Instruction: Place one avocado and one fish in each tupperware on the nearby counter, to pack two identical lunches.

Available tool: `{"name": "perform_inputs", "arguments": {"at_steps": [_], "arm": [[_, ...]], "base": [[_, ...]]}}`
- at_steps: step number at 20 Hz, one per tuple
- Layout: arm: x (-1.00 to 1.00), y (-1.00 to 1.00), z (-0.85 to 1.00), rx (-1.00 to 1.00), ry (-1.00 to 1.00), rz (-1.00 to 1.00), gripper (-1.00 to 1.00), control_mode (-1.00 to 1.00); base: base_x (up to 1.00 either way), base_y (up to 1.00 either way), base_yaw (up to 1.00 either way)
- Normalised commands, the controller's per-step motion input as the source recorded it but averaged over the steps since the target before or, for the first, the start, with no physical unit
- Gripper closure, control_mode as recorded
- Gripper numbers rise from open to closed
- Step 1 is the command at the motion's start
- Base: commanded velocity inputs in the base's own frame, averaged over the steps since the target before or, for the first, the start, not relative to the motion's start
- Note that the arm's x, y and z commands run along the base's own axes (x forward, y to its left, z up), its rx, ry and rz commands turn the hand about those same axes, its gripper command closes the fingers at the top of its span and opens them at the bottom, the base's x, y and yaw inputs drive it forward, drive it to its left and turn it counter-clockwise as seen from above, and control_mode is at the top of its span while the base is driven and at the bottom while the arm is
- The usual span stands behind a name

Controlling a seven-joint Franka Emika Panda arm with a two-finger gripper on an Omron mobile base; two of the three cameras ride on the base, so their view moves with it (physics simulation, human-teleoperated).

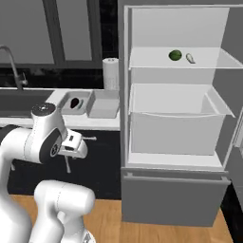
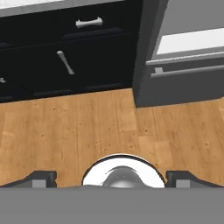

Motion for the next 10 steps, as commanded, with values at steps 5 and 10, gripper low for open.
{"name": "perform_inputs", "arguments": {"at_steps": [5,10], "arm": [[0.00,0.00,0.00,0.00,0.00,0.00,-1.00,1.00],[0.00,0.00,0.00,0.00,0.00,0.00,-1.00,1.00]], "base": [[0.26,-0.97,0.00],[0.41,-0.60,0.00]]}}
